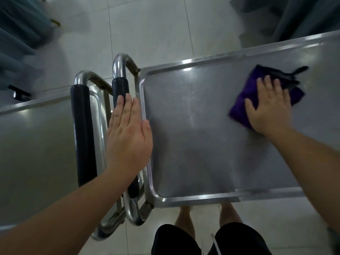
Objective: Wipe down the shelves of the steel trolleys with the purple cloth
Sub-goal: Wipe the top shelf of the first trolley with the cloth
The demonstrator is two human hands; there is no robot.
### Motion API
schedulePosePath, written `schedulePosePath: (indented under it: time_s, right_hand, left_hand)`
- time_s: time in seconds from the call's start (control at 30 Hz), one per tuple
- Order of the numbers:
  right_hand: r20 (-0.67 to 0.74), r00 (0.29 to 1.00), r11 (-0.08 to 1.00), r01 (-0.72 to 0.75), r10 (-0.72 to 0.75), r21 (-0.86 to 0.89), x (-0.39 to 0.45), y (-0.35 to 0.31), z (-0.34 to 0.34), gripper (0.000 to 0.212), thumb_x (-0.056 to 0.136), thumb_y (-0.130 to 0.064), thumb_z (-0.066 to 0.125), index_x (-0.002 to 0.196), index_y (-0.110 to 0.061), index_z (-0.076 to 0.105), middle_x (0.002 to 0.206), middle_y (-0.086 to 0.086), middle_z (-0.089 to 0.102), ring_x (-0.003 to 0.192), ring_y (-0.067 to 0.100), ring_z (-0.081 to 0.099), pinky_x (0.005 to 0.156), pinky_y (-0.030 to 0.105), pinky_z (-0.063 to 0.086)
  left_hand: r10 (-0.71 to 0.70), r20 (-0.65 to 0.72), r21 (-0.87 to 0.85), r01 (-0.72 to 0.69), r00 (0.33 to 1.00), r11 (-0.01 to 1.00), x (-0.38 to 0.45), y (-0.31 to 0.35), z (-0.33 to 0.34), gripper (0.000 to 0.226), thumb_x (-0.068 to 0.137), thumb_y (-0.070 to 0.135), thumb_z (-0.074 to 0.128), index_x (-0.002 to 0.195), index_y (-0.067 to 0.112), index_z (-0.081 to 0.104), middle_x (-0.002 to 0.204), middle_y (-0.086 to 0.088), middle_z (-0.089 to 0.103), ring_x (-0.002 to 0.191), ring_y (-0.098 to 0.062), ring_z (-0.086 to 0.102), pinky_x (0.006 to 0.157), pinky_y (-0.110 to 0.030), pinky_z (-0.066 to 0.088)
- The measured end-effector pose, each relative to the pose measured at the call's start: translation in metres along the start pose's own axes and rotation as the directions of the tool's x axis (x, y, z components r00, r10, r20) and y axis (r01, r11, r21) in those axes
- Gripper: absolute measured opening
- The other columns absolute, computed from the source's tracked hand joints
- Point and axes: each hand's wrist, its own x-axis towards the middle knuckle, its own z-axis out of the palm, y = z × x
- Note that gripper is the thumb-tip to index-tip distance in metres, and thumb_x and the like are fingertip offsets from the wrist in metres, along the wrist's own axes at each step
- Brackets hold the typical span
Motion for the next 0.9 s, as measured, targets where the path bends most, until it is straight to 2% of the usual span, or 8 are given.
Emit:
schedulePosePath:
  time_s: [0.1,0.2,0.37,0.5,0.63,0.77,0.83,0.9]
  right_hand:
    - [-0.047,0.932,0.930,-0.352,0.359,0.106,0.006,-0.052,0.010,0.079,0.099,-0.057,0.024,0.166,-0.016,0.011,0.173,0.005,0.007,0.159,0.029,0.004,0.127,0.054,0.004]
    - [-0.047,0.920,0.908,-0.376,0.390,0.183,-0.005,-0.136,0.017,0.078,0.098,-0.051,0.031,0.165,-0.011,0.016,0.173,0.009,0.012,0.158,0.033,0.009,0.126,0.057,0.008]
    - [-0.015,0.991,0.979,0.132,-0.131,0.156,-0.063,-0.258,0.046,0.076,0.099,-0.050,0.032,0.165,-0.014,0.017,0.172,0.007,0.014,0.159,0.030,0.007,0.127,0.054,0.005]
    - [0.097,0.775,0.781,0.621,-0.624,0.068,-0.071,-0.255,0.057,0.071,0.104,-0.057,0.014,0.165,-0.021,0.007,0.173,0.000,0.005,0.159,0.023,-0.007,0.127,0.050,-0.004]
    - [0.138,0.634,0.641,0.767,-0.761,0.007,-0.033,-0.186,0.041,0.074,0.100,-0.065,0.022,0.165,-0.031,0.012,0.171,-0.007,0.012,0.159,0.017,0.005,0.129,0.045,0.004]
    - [0.036,0.842,0.841,0.539,-0.538,-0.050,0.029,-0.082,0.016,0.076,0.097,-0.064,0.032,0.164,-0.029,0.023,0.170,-0.002,0.024,0.157,0.021,0.020,0.127,0.046,0.014]
    - [-0.022,0.963,0.963,0.266,-0.267,-0.030,0.060,-0.042,0.001,0.077,0.098,-0.062,0.029,0.164,-0.024,0.021,0.171,0.002,0.021,0.157,0.026,0.018,0.126,0.049,0.013]
    - [-0.057,0.995,0.996,-0.085,0.087,0.035,0.083,-0.032,-0.006,0.079,0.098,-0.061,0.023,0.165,-0.021,0.015,0.173,0.004,0.013,0.159,0.028,0.010,0.127,0.051,0.007]
  left_hand:
    - [-0.009,0.012,0.004,0.009,1.000,1.000,0.000,-0.001,-0.001,0.064,0.112,0.040,0.023,0.170,0.015,0.014,0.178,0.002,0.005,0.161,-0.005,-0.011,0.129,-0.031,-0.007]
    - [-0.006,0.021,0.010,0.006,1.000,1.000,0.000,0.000,-0.003,0.063,0.112,0.039,0.024,0.170,0.015,0.012,0.178,0.001,0.003,0.161,-0.005,-0.012,0.129,-0.030,-0.008]
    - [-0.009,0.024,0.005,0.009,1.000,1.000,0.000,0.001,-0.002,0.063,0.111,0.038,0.025,0.169,0.015,0.014,0.178,0.001,0.003,0.161,-0.006,-0.011,0.129,-0.028,-0.010]
    - [-0.018,0.012,0.011,0.018,1.000,1.000,-0.001,0.003,-0.003,0.065,0.109,0.039,0.020,0.169,0.014,0.017,0.178,0.000,0.005,0.162,-0.006,-0.009,0.131,-0.033,-0.005]
    - [-0.007,0.034,0.007,0.007,0.999,1.000,-0.002,0.003,-0.005,0.063,0.111,0.039,0.023,0.169,0.015,0.018,0.178,0.001,0.005,0.162,-0.006,-0.010,0.131,-0.034,-0.003]
    - [-0.007,0.043,0.019,0.006,0.999,1.000,-0.001,0.001,-0.004,0.062,0.112,0.040,0.023,0.169,0.016,0.017,0.178,0.002,0.004,0.161,-0.006,-0.012,0.131,-0.034,-0.005]
    - [-0.004,0.039,0.020,0.003,0.999,1.000,-0.001,0.002,-0.004,0.063,0.112,0.040,0.023,0.169,0.015,0.016,0.178,0.002,0.004,0.161,-0.006,-0.012,0.130,-0.029,-0.009]
    - [-0.004,0.037,0.031,0.003,0.999,1.000,-0.002,0.002,-0.003,0.063,0.112,0.040,0.023,0.169,0.015,0.014,0.178,0.001,0.002,0.161,-0.006,-0.013,0.128,-0.026,-0.014]
